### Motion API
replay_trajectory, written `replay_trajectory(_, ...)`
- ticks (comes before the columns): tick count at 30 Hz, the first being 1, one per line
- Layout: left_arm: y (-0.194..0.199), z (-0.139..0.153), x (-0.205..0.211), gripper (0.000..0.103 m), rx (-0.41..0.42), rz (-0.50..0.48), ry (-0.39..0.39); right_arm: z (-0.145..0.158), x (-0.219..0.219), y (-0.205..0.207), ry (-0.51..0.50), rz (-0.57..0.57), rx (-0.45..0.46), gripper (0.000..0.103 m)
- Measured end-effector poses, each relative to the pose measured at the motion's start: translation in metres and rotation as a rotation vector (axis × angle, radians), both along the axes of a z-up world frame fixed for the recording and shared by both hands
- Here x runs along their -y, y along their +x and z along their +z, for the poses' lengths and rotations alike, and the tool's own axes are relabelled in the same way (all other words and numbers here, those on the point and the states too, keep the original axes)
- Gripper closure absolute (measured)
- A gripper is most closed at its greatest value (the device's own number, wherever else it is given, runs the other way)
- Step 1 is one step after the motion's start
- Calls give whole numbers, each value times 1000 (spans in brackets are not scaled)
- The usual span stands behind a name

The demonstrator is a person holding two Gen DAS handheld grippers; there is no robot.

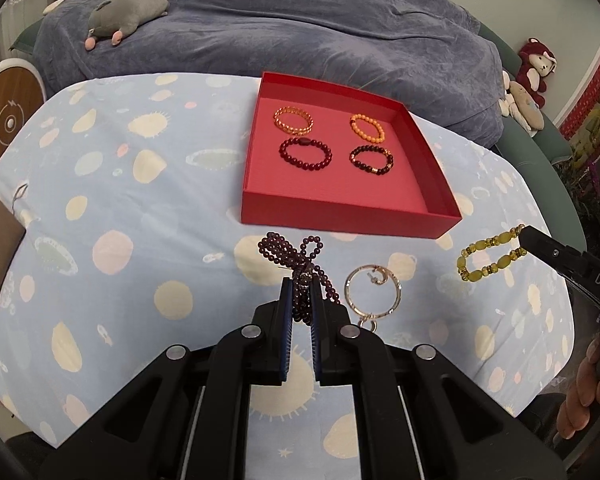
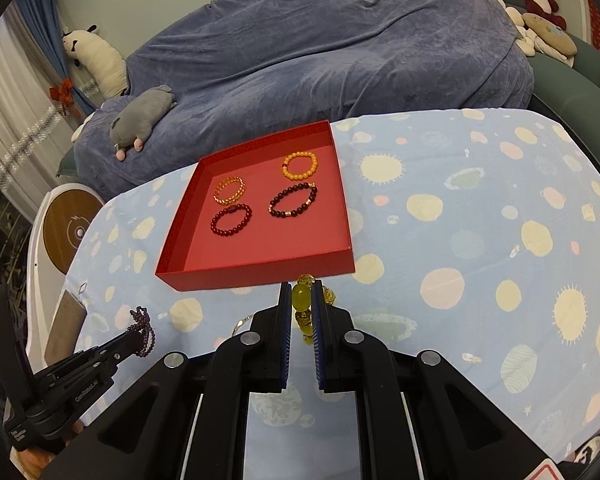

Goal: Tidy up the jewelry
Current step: 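Carry the garnet strand and yellow glass bracelet toward the red box, then lower both bracelets into the red box and open both tools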

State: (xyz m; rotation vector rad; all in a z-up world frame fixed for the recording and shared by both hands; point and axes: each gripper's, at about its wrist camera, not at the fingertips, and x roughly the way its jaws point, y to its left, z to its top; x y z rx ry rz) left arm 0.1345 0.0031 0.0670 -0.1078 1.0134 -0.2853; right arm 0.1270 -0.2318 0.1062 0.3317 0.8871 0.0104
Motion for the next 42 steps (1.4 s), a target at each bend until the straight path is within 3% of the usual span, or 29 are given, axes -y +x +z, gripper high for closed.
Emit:
replay_trajectory(6, 37, 20, 16, 95, 37, -32, -28, 16, -8, 39, 14, 48, 38, 93)
replay_trajectory(11, 70, 22, 31, 95, 49, -48, -25, 12, -18, 71, 27, 79, 35, 93)
replay_trajectory(26, 124, -35, 42, 95, -34, -44, 20, -53, -22, 118, -6, 91, -81, 93)
replay_trajectory(35, 132, -48, 38, 95, -49, -26, 23, -70, -15, 128, -45, 72, -104, 93)
replay_trajectory(36, 132, -47, 37, 94, -43, -18, 20, -70, -14, 128, -60, 68, -103, 93)
replay_trajectory(38, 132, -43, 35, 81, -17, 8, 16, -65, -14, 127, -84, 56, -88, 90)
replay_trajectory(39, 132, -41, 34, 68, -10, 11, 13, -62, -13, 126, -91, 51, -80, 85)
replay_trajectory(40, 132, -38, 33, 64, -2, 15, 15, -58, -12, 125, -93, 47, -69, 77)
replay_trajectory(42, 129, -34, 32, 64, 16, 11, 23, -52, -11, 120, -98, 41, -49, 70)
